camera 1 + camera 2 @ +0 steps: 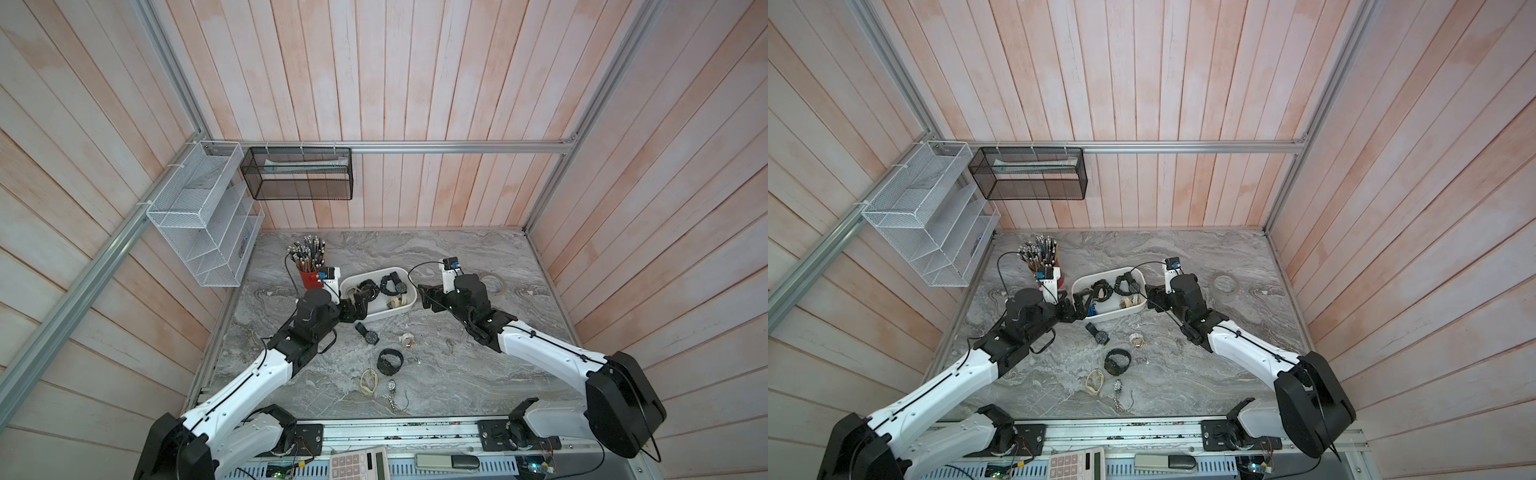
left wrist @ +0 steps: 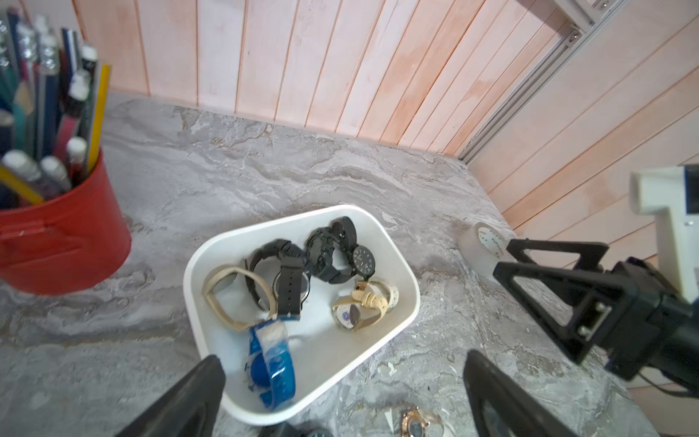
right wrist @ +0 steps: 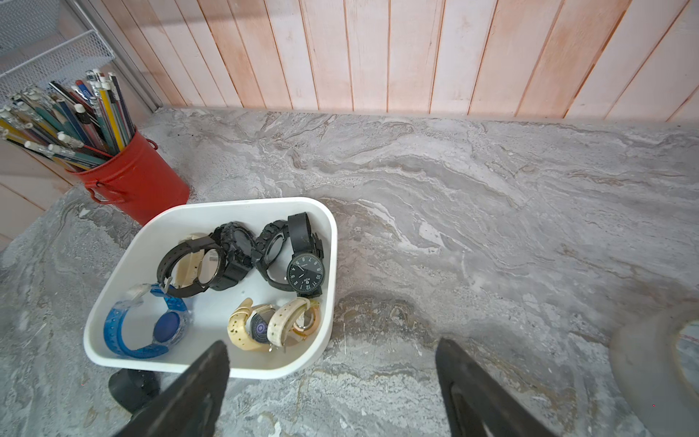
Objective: Put the watch into the storage box
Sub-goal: Place the watch in the storage box, then pick up the watch at the center of the board.
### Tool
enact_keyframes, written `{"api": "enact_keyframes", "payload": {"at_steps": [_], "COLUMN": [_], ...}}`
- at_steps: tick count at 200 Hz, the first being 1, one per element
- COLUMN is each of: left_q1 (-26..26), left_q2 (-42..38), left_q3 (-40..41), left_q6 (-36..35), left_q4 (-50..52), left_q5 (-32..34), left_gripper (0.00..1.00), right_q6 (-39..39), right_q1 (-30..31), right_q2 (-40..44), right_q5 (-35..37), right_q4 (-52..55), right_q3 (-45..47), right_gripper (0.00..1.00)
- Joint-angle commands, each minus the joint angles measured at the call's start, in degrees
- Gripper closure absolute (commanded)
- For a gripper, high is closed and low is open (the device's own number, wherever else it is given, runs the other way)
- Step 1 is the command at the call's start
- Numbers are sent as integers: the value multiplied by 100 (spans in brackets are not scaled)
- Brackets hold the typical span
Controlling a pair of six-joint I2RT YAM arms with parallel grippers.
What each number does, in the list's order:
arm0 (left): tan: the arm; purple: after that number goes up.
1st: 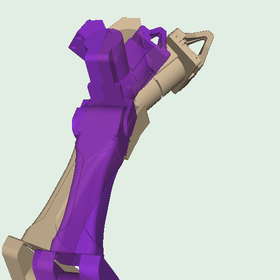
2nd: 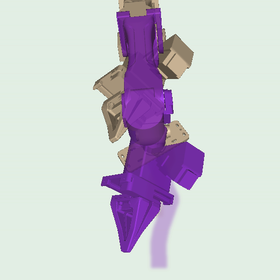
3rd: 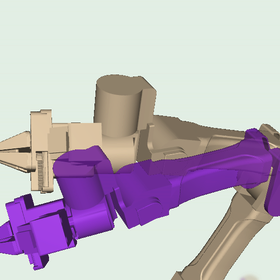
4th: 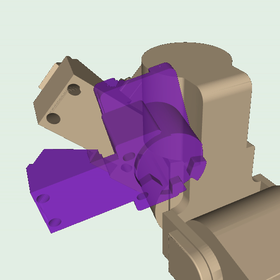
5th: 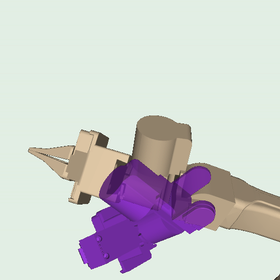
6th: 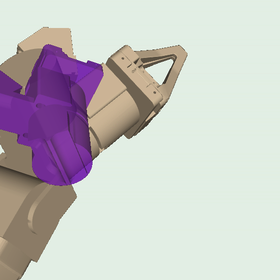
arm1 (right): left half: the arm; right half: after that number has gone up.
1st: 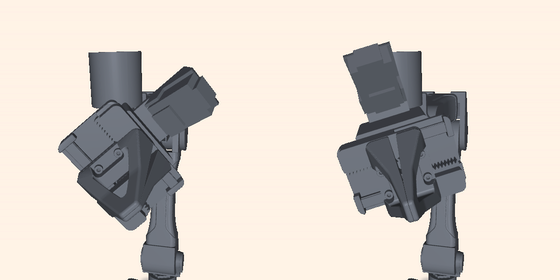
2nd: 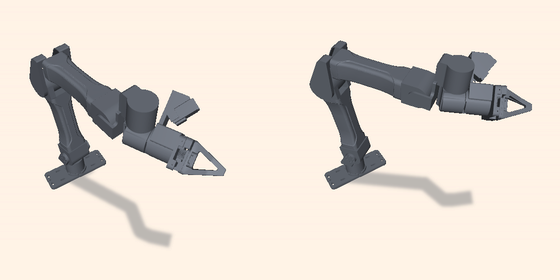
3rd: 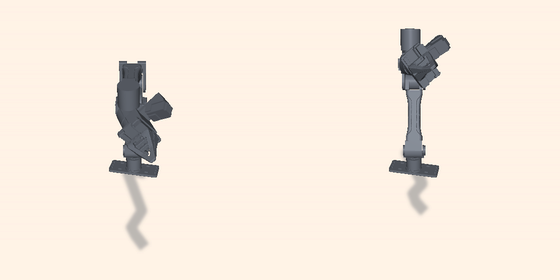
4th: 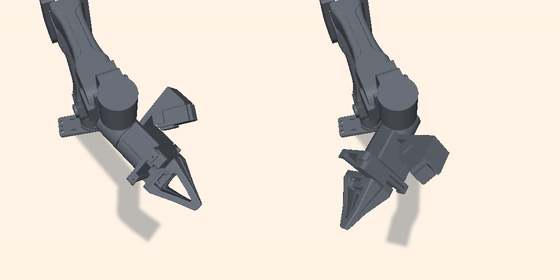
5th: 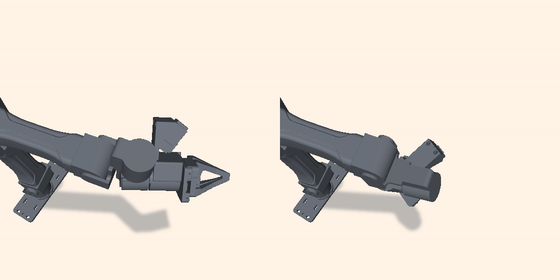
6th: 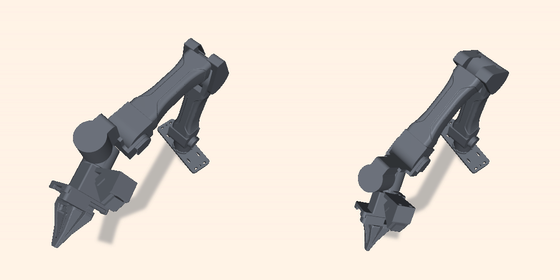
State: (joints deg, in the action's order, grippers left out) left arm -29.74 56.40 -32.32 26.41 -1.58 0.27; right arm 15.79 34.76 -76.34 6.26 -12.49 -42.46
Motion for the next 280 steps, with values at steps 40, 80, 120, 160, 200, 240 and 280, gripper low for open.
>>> {"api": "enact_keyframes", "payload": {"at_steps": [40,80,120,160,200,240,280], "left_q1": [13,12,15,12,15,12,17], "left_q2": [-378,-340,-392,-383,-401,-475,-610], "left_q3": [420,522,720,788,848,902,972], "left_q6": [417,412,475,496,486,486,496], "left_q4": [-61,-63,-140,-141,-85,-66,-9], "left_q5": [52,91,171,193,228,248,297], "left_gripper": [0,0,0,0,0,0,0], "right_q6": [245,368,685,1217,1427,1398,1409], "right_q1": [-14,228,882,1392,1674,1741,1833], "right_q2": [-49,5,-82,-251,-566,-988,-1253], "right_q5": [-196,18,284,357,374,242,189], "right_q4": [416,947,1676,2023,2115,2213,2256], "right_q3": [-217,-310,-466,-439,-457,-693,-772], "right_gripper": [13,16,20,23,29,42,46]}}
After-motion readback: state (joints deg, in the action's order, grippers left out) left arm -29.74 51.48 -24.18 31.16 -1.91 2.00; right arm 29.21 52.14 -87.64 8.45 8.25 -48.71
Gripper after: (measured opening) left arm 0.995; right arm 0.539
